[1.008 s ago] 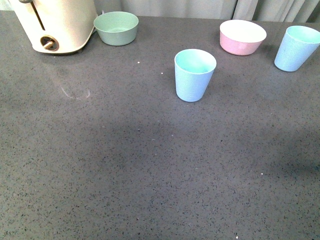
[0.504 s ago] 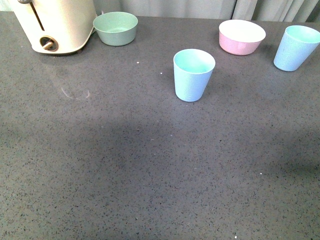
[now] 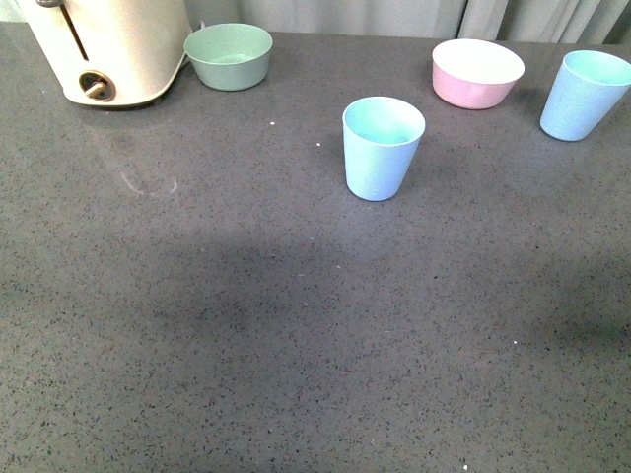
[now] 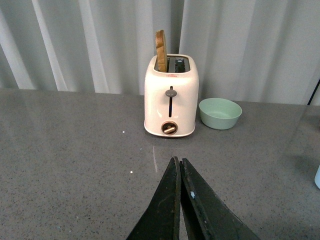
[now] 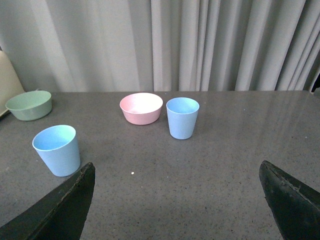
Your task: Stack blue cups with both arms
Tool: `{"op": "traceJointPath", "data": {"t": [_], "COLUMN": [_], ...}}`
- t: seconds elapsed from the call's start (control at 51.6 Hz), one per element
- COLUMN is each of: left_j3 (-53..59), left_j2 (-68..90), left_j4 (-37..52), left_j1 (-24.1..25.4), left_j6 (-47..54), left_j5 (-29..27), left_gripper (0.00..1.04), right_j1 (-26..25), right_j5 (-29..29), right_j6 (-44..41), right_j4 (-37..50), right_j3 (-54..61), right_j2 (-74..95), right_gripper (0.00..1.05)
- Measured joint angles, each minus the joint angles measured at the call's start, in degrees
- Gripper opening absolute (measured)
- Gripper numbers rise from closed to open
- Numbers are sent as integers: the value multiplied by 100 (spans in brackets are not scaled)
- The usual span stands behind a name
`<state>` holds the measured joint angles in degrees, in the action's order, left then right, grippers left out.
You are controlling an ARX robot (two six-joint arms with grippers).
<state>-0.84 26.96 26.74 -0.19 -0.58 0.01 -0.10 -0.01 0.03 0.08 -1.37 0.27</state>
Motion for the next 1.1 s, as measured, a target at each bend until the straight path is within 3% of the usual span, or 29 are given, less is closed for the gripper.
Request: {"op": "traceJointPath", "data": {"t": [0.756,0.872,1.104], "left_j3": [0,-2,-2], "left_j2": [-1672,-2424,-2660], "left_j4": [-1650,-2573,-2662], "left_j1": [0,0,0], "left_j6": [0,2,2], "left_j5": [0,0,0], "left_gripper": [2,2,2], "right_j1": [0,0,0], "right_j5": [0,2,0], "right_j6": [0,0,2], "right_j4": [0,0,0], "right_j3": [0,0,0], "right_j2": [0,0,0], "right_gripper": [96,96,96]}}
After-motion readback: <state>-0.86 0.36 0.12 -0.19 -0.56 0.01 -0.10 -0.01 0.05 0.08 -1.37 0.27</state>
